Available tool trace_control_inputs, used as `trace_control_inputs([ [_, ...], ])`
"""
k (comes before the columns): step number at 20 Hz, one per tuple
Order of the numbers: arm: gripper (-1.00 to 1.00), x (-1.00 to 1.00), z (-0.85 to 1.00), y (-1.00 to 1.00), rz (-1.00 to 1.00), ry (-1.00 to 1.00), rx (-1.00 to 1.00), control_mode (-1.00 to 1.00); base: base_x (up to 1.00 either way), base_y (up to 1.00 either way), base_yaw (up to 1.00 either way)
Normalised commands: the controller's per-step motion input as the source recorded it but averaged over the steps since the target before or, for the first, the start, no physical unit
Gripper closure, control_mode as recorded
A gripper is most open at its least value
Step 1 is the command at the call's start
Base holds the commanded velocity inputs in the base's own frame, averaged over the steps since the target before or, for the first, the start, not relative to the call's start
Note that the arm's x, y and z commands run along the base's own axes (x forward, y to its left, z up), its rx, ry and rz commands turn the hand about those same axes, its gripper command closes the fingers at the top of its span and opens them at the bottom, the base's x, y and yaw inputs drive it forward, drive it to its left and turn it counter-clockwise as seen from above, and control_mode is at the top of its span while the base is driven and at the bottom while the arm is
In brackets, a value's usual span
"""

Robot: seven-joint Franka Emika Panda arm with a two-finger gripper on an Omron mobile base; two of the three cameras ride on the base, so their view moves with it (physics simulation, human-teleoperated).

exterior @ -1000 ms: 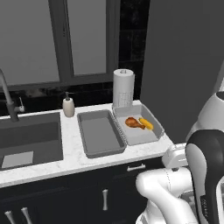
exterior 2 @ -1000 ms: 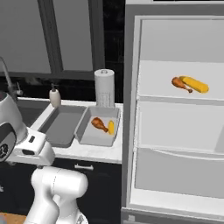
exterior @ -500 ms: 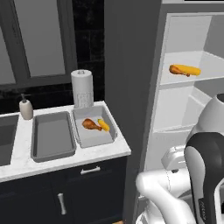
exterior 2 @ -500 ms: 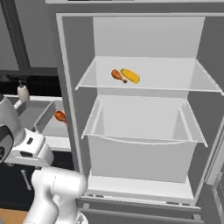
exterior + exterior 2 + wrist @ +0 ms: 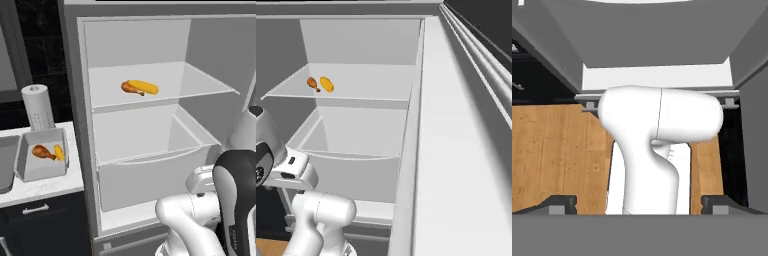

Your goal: Place one corn and one chicken drumstick in each tupperware on the nearby counter, to pack two identical lunches.

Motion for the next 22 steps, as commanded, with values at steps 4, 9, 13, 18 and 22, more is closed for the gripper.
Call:
trace_control_inputs([
  [4, -1.0, 0.0, 0.0, 0.0, 0.0, 0.0, 0.0, 1.0, 0.27, -0.26, 0.03],
  [9, -1.0, 0.0, 0.0, 0.0, 0.0, 0.0, 0.0, 1.0, 0.46, 0.0, 0.0],
  [13, -1.0, 0.0, 0.0, 0.0, 0.0, 0.0, 0.0, 1.0, 0.12, 0.0, 0.0],
  [18, -1.0, 0.0, 0.0, 0.0, 0.0, 0.0, 0.0, 1.0, 0.0, 0.0, 0.0],
  [22, -1.0, 0.0, 0.0, 0.0, 0.0, 0.0, 0.0, 1.0, 0.0, 0.0, 0.0],
])
